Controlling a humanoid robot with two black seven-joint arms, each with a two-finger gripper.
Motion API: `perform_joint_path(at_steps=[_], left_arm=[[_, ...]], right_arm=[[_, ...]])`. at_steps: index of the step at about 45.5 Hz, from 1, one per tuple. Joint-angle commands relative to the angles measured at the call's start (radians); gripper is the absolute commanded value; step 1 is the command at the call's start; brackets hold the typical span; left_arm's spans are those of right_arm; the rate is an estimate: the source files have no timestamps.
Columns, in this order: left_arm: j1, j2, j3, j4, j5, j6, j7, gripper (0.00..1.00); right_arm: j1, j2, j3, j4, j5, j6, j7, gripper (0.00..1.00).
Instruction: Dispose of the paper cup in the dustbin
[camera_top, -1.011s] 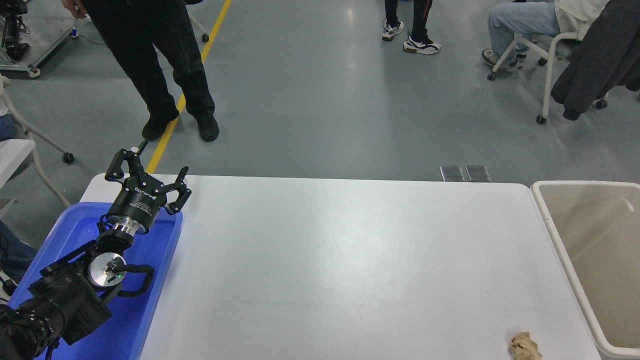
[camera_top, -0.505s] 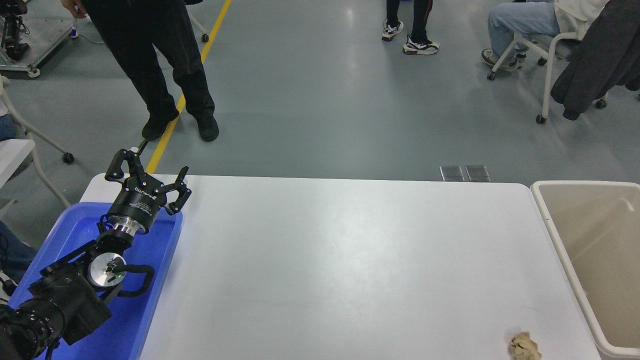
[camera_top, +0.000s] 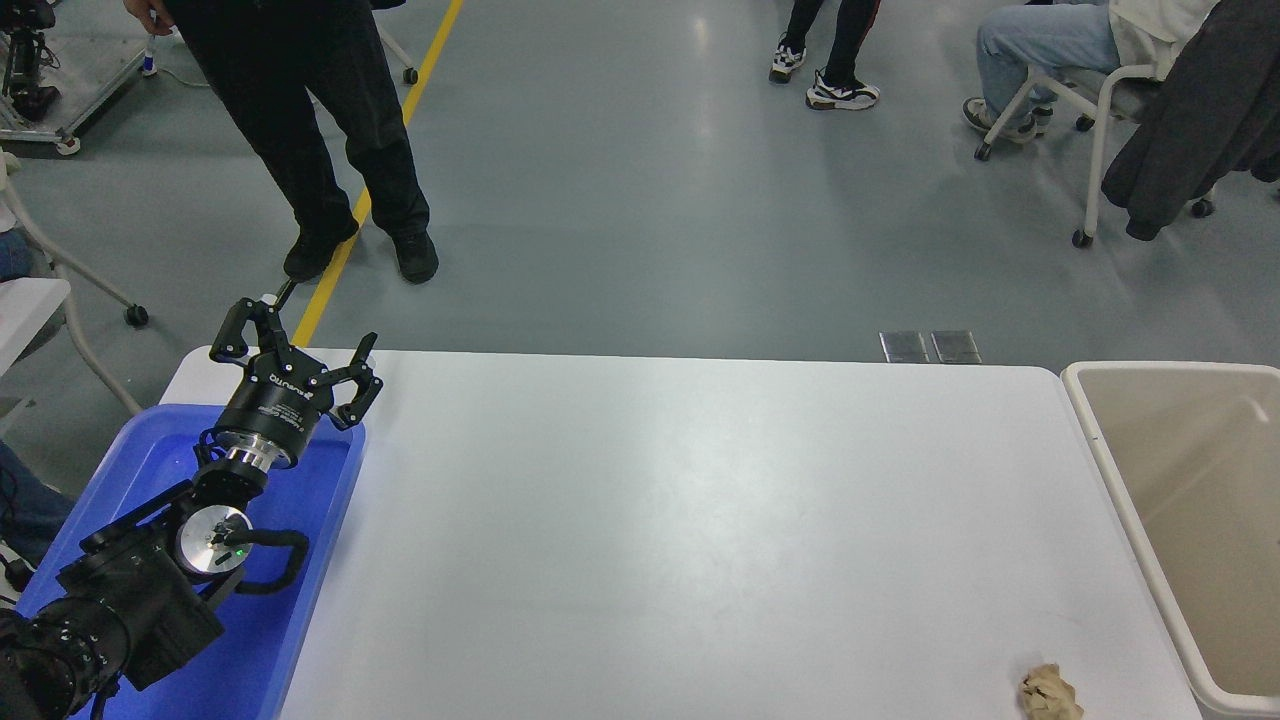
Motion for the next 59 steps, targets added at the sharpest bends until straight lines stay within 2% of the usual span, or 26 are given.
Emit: perform_joint_path(at_steps=[1,8,24,38,52,59], left_arm=[[0.0,0.0,0.0,0.0,0.0,0.0,-0.001,1.0],[0.0,0.0,0.0,0.0,0.0,0.0,0.0,1.0],[0.0,0.0,0.0,0.0,0.0,0.0,0.0,1.0],[0.0,0.0,0.0,0.0,0.0,0.0,0.0,1.0],[0.0,0.0,0.0,0.0,0.0,0.0,0.0,1.0],[0.0,0.0,0.0,0.0,0.0,0.0,-0.001,1.0]], right_arm=[[0.022,0.001,-0.035,0.039,-0.091,0.121,0.059,1.0],[0.022,-0.022,-0.034,0.171,-0.23,0.159,0.204,1.0],[0.009,-0.097,-0.029,0.537,-0.427,0.136,0.474,1.0],[-0.044,-0.196,-0.014,0.919,-0.454,0.044,0.491,1.0],[-0.105,-0.208,-0.014,1.171,-0.454,0.012,0.491,1.0],[-0.1,-0.19,-0.014,1.196,-0.454,0.011,0.491,1.0]])
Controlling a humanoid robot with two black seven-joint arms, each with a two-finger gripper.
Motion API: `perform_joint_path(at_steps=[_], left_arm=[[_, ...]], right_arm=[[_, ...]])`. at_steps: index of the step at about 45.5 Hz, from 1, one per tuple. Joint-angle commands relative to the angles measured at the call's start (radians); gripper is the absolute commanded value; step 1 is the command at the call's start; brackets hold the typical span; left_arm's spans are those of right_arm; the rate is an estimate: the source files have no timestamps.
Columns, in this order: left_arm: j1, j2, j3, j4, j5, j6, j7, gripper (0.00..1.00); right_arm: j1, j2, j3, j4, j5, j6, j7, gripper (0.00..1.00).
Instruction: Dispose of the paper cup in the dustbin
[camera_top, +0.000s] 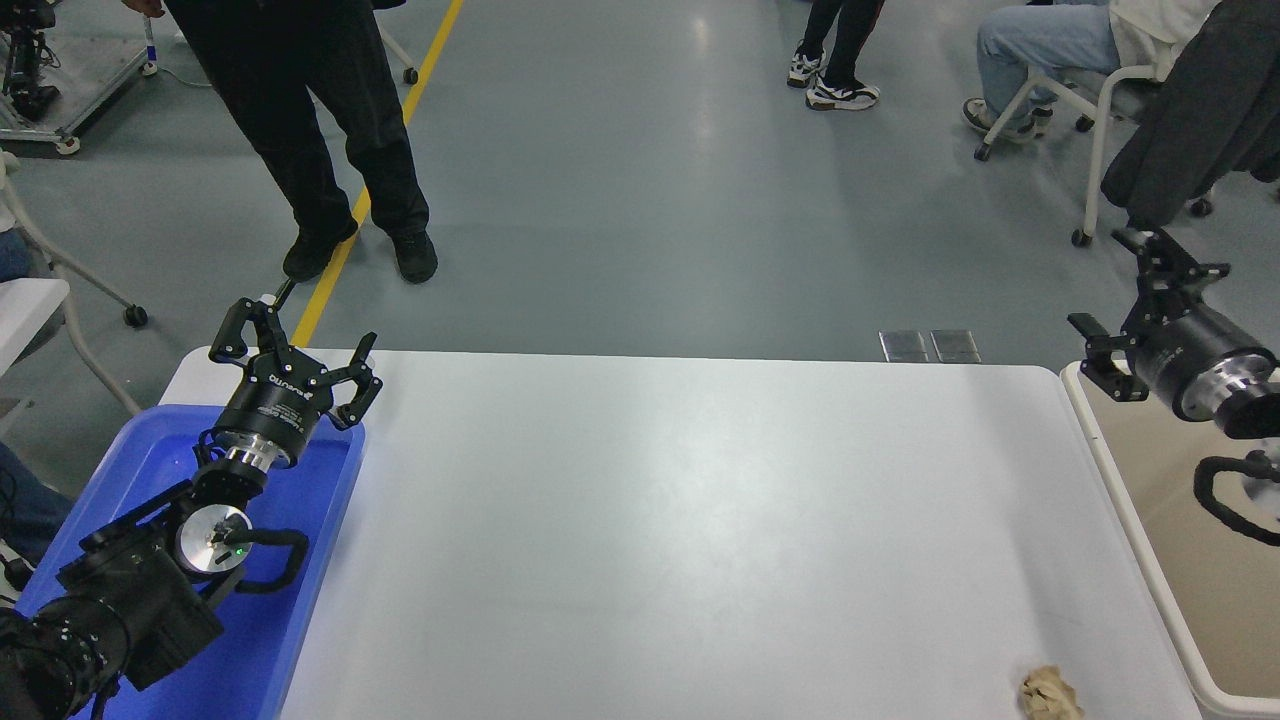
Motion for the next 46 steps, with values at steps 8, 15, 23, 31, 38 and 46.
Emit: perform_joint_path(at_steps=[8,15,23,31,38,46], left_arm=[[0.0,0.0,0.0,0.0,0.0,0.0,0.0,1.0],[0.0,0.0,0.0,0.0,0.0,0.0,0.0,1.0],[0.0,0.0,0.0,0.0,0.0,0.0,0.0,1.0],[0.0,0.0,0.0,0.0,0.0,0.0,0.0,1.0],[0.0,0.0,0.0,0.0,0.0,0.0,0.0,1.0],[0.0,0.0,0.0,0.0,0.0,0.0,0.0,1.0]], right_arm=[[0.008,0.1,-0.005,0.109,-0.005,-0.061,-0.002,1.0],[0.046,0.212,-0.017,0.055,-0.005,-0.112,-0.003,1.0],[0.092,0.363,-0.017,-0.11,-0.003,-0.123,-0.005,1.0],[0.135,0.49,0.001,-0.298,-0.003,-0.108,-0.011,1.0],[0.138,0.553,0.058,-0.37,0.017,-0.065,-0.064,1.0],[0.129,0.598,0.159,-0.494,0.069,0.07,-0.146,1.0]])
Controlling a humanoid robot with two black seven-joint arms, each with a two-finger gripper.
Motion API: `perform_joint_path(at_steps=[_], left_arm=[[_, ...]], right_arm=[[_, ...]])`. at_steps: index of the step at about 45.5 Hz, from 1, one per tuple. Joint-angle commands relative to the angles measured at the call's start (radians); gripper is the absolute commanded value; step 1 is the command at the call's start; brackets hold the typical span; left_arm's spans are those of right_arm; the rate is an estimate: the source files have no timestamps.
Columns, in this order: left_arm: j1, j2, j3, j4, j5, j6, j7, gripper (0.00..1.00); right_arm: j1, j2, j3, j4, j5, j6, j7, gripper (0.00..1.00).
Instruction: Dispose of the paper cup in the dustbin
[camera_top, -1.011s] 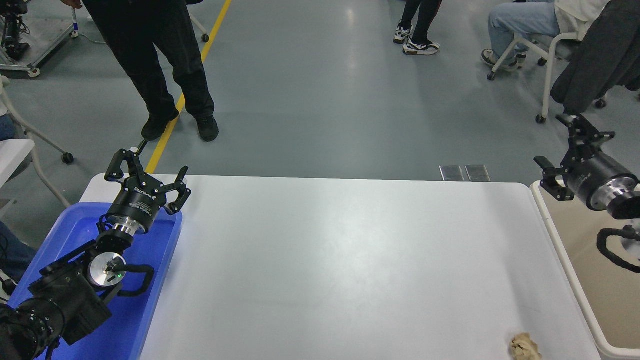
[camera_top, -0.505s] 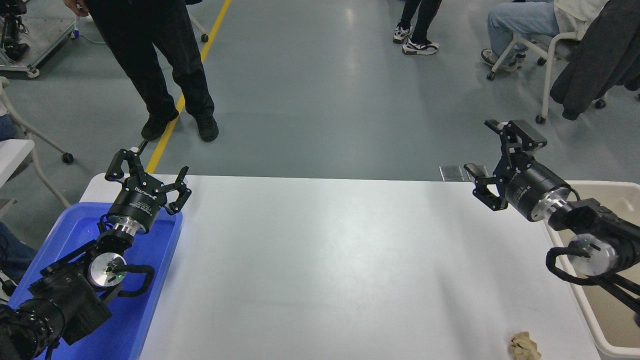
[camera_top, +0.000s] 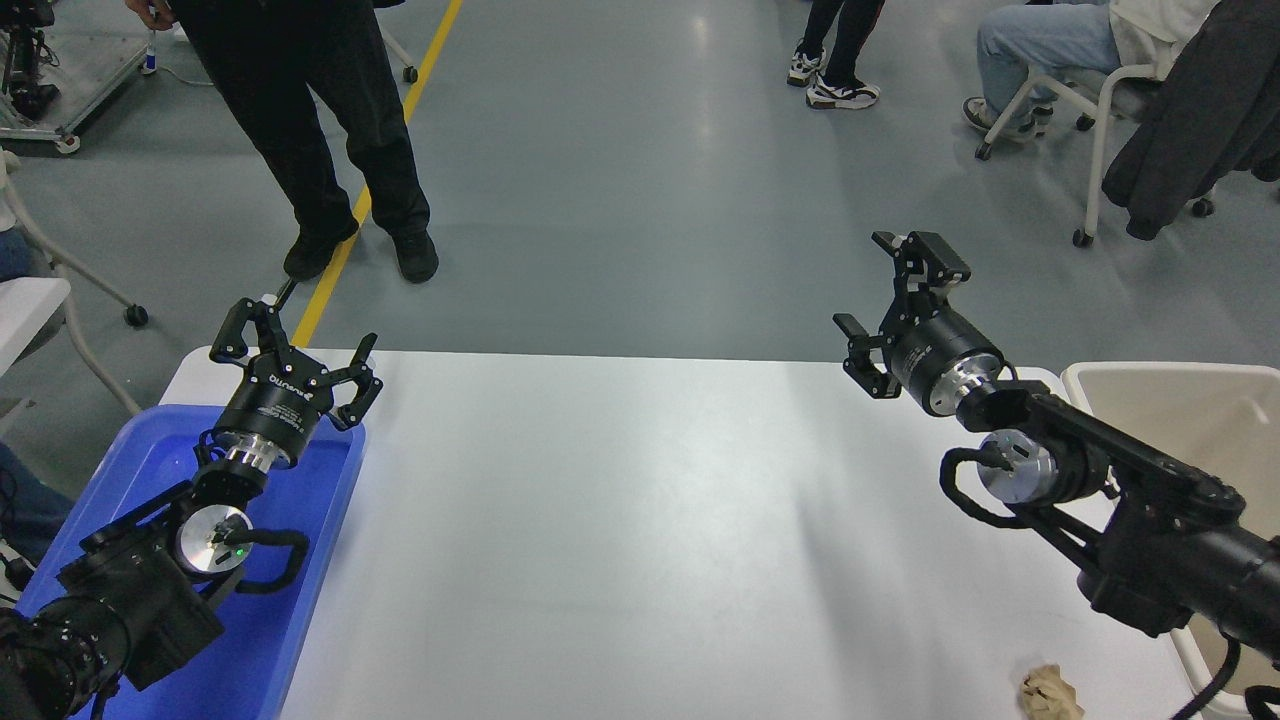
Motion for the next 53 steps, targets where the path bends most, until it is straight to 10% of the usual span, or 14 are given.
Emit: perform_joint_path(at_steps=[1,17,53], left_arm=[[0.0,0.0,0.0,0.0,0.0,0.0,0.0,1.0],[0.0,0.0,0.0,0.0,0.0,0.0,-0.002,1.0],[0.0,0.0,0.0,0.0,0.0,0.0,0.0,1.0]], right_arm=[[0.006,0.086,0.097,-0.174,0.054,0.131,-0.092,1.0],[0.006,0.088,0.11,-0.337,0.109,0.355,-0.104,1.0],[-0.037,0.194,0.211,-0.398,0.112,0.356,-0.089,1.0]])
